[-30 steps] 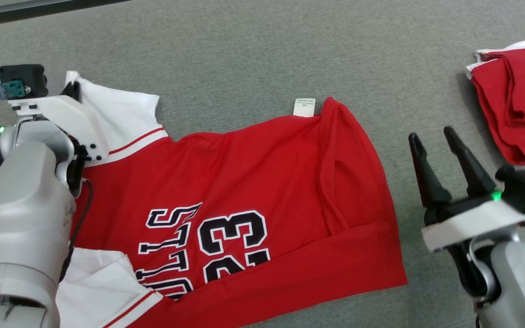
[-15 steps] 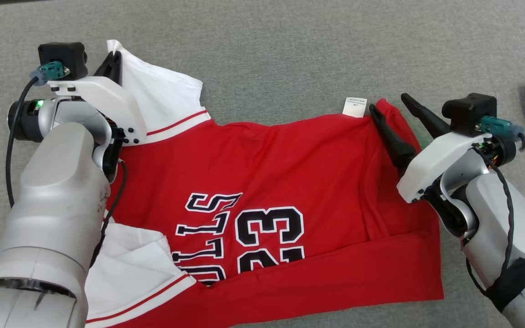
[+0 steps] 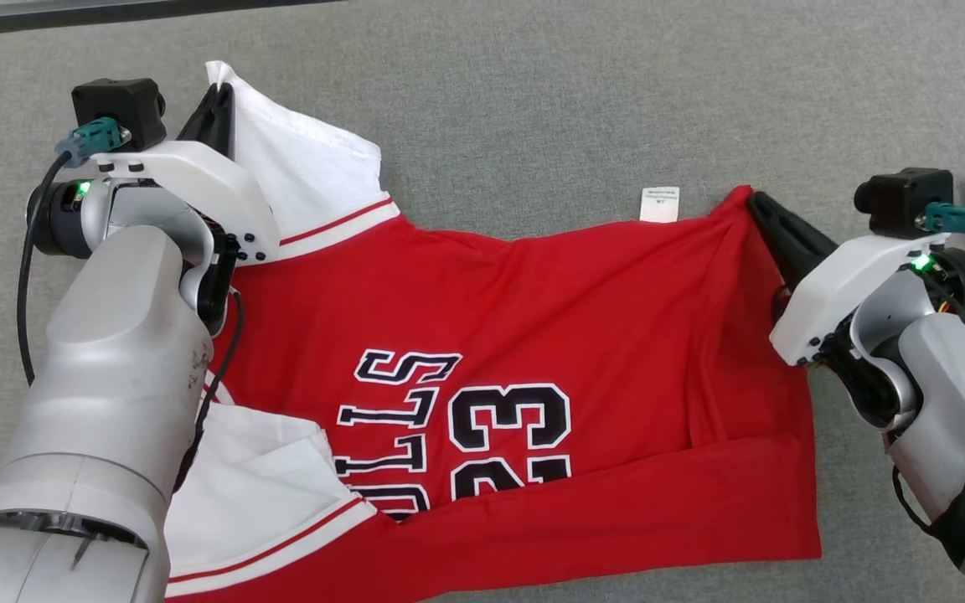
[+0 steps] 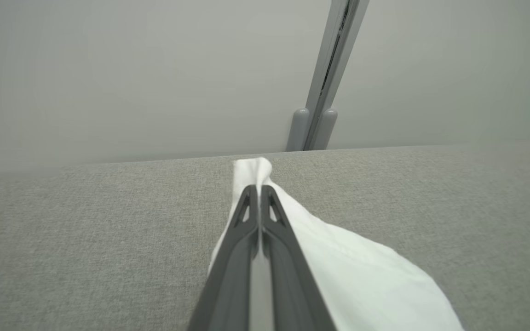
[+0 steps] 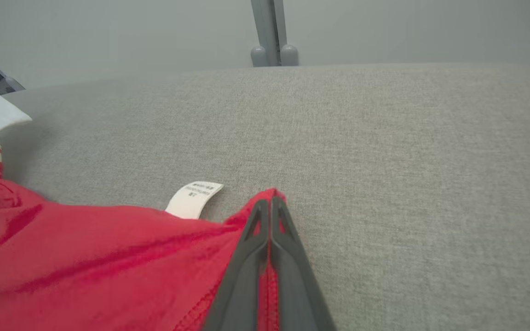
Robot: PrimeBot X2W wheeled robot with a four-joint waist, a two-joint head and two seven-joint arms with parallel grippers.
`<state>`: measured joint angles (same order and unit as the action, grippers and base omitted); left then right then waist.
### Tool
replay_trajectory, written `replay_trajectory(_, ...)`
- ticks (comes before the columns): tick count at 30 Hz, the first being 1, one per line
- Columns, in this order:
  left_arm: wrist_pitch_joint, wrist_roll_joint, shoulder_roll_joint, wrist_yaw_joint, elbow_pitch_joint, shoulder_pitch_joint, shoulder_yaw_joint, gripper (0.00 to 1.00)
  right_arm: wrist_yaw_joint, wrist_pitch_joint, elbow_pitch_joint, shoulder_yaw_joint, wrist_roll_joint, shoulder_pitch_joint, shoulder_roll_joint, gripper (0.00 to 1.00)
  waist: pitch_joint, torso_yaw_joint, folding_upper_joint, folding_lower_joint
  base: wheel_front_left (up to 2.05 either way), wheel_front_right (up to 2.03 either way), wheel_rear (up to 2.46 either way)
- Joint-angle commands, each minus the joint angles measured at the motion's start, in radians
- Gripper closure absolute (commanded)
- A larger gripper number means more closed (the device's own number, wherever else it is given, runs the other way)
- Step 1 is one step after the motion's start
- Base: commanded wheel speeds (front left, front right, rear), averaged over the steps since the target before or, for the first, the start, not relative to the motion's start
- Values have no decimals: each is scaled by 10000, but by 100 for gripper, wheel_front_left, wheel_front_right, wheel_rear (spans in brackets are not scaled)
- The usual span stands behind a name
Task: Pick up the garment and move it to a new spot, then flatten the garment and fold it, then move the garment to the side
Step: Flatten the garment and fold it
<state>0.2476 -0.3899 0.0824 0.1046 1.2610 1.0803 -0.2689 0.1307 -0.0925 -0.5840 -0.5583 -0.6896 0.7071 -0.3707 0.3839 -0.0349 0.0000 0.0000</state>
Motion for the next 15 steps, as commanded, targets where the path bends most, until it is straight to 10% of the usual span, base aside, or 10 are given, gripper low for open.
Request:
replay_trajectory(1, 88, -89, 67, 25, -108, 27, 59, 100, 0, 146, 49, 45, -90, 135, -71, 100, -49, 36, 0, 0, 0, 0, 0)
replay_trajectory(15, 178, -302, 323, -121, -3439, -1571, 958, 100, 0, 1386, 656, 416, -1523, -557, -328, 100, -548, 272, 0, 0, 0, 0, 0)
